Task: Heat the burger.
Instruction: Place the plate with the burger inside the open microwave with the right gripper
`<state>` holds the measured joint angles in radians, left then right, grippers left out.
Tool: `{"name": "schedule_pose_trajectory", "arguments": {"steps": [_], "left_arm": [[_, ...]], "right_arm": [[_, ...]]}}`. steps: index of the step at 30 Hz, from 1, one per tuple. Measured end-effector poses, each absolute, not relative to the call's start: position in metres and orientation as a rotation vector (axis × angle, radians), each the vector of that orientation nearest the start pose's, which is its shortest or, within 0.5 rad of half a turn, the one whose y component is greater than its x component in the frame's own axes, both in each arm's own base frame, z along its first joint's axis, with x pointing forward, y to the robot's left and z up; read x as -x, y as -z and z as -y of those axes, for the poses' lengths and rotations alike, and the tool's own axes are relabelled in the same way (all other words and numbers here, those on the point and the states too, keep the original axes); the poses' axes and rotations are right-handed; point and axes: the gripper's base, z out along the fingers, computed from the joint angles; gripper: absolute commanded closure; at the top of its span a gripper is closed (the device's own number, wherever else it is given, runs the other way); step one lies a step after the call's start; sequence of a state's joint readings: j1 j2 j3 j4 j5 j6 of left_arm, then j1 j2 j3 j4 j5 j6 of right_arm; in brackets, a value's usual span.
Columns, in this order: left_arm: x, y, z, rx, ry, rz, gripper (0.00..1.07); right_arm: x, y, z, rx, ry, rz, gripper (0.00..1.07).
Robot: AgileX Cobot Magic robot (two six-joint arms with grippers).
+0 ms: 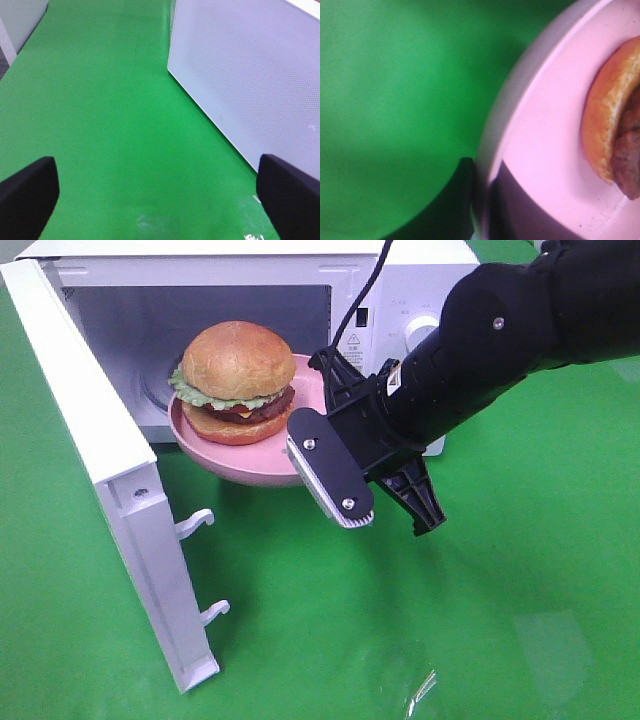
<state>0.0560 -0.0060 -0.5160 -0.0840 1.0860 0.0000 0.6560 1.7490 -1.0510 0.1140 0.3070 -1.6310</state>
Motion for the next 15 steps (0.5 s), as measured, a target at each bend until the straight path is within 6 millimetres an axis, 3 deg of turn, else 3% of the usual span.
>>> {"name": "schedule_pose_trajectory", "arguments": {"steps": [15], "left_arm": [[0.009, -0.280, 0.007, 0.051, 0.066, -2.045, 0.06]], "right_arm": [[-0.300, -0.193, -0.247, 2.258, 0.341, -1.127, 1.07]]}}
